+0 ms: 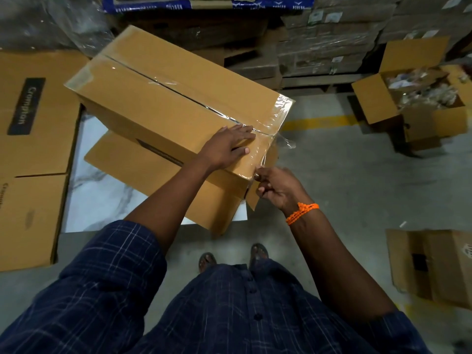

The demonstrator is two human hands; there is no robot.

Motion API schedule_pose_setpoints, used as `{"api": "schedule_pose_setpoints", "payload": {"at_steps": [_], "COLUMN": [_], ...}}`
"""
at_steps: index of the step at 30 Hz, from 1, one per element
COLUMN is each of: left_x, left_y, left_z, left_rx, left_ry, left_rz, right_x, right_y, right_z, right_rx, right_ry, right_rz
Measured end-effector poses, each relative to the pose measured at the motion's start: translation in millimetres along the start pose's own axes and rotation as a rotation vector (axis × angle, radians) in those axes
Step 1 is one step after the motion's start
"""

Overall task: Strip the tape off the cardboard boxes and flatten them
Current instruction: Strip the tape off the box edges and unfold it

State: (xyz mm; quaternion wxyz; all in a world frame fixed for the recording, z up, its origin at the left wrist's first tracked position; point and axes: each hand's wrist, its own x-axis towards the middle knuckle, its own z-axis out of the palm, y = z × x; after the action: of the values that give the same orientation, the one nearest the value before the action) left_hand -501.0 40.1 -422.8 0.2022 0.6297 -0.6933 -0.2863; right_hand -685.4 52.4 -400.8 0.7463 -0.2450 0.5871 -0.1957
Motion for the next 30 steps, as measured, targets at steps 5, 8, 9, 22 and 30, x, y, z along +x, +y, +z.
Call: {"api": "schedule_pose_setpoints", "payload": {"at_steps": [5, 8, 9, 22, 30], "left_x": [2.0, 2.2, 2.7, -0.6, -3.8], "left_y": [-2.3, -3.2, -2.8, -8.3, -9.8], "left_z": [0.5, 1.1, 1.3, 7.5, 6.7], "left_rx": [0.054, 0.043, 0.047, 0.198, 0.183], "left_ry": [-0.018, -0.018, -0.011, 0.029, 0.029], "left_rz": [0.009, 0.035, 0.041, 0.118, 0.131], "right_x": [-2.5, -1.7, -1.8, 0.7, -36.7], "right_y": [5.3, 17.4, 23.2, 68.8, 24.1], "right_z": [0.1, -11.6, -16.1, -11.7, 9.2], "right_rx": [-0.076, -0.171, -0.231, -0.503, 0.231], "right_ry": [0.092, 0.049, 0.052, 0.213, -0.136], "right_rz": [-0.107, -0.22, -0.266, -0.635, 0.033]}}
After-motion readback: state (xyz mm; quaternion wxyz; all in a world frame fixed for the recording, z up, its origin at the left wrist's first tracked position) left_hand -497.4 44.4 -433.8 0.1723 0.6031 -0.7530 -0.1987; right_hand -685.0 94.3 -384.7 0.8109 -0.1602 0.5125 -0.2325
